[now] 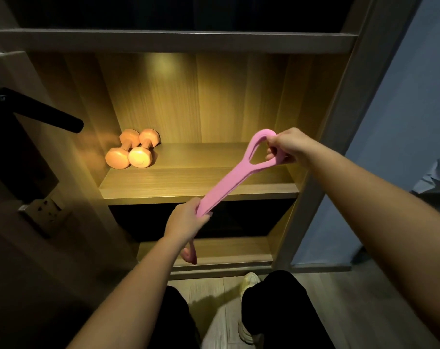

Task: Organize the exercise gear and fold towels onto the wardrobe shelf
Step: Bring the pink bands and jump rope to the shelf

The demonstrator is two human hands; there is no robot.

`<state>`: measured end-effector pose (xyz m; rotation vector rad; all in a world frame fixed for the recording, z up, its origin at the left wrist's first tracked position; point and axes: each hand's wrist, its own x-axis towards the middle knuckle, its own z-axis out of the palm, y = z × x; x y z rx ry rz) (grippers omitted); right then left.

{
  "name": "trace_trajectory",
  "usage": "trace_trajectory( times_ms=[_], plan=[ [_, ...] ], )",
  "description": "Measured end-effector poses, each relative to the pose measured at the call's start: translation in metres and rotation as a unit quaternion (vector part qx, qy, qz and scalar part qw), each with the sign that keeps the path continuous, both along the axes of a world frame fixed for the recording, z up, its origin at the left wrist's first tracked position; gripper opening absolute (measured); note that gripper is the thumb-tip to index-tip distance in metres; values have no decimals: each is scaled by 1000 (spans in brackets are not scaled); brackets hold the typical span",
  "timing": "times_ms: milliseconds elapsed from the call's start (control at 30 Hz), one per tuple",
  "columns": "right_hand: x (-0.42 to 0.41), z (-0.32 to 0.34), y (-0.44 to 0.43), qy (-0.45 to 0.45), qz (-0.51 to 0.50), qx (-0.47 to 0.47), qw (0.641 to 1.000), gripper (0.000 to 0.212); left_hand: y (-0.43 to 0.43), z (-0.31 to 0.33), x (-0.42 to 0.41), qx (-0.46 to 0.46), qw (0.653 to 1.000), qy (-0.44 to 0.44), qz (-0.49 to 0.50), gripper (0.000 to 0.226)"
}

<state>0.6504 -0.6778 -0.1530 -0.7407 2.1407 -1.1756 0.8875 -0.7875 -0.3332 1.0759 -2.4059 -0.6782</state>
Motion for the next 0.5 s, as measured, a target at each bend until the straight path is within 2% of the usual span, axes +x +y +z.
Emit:
trace_trajectory(
  times_ms=[167, 267, 333, 433, 500],
  plan=[
    [-29, -23, 8, -7, -91, 4, 996, 17, -22, 2, 29, -79, 986, -145, 10, 9],
    [-38, -33, 12, -5, -106, 20, 994, 18, -32, 2, 42, -102, 980, -169, -2, 10],
    [-39, -42, 11, -7, -114, 24, 993, 19, -35, 3, 47, -66, 983, -171, -20, 16],
    [-45, -54, 15, -14, -137, 22, 990, 18, -43, 7, 56, -22, 973, -221, -56, 39],
    [-49, -62, 22, -15, -149, 31, 988, 17, -49, 10, 62, 76, 977, -186, -72, 40]
  ],
)
